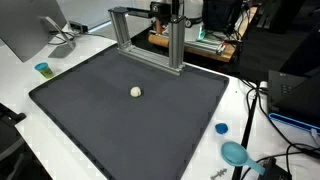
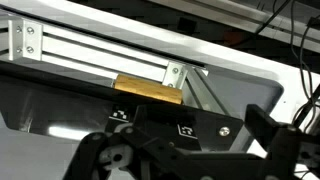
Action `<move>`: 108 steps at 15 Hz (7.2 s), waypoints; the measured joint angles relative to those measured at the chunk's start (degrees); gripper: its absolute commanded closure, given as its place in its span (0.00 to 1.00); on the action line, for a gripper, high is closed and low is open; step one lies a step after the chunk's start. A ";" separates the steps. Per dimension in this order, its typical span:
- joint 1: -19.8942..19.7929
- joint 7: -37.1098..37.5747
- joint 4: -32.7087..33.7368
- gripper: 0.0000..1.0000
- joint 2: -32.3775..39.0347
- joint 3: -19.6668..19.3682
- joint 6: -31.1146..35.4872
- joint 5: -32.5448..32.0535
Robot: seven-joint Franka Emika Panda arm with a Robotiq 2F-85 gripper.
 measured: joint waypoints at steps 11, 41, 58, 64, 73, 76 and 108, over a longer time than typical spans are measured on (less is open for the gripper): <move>-1.22 3.62 1.90 0.00 -1.11 0.60 0.01 -0.27; -4.63 8.21 4.90 0.00 10.72 2.33 12.16 -0.85; -5.17 17.72 0.93 0.29 9.28 4.75 14.32 -1.09; -6.30 17.88 2.22 0.67 9.26 7.12 11.95 -4.11; -5.47 11.49 5.71 0.68 12.78 7.51 8.89 -5.42; -4.37 6.93 6.89 0.74 14.31 5.77 8.44 -5.39; -4.42 9.87 33.79 0.78 36.86 5.12 9.63 -7.27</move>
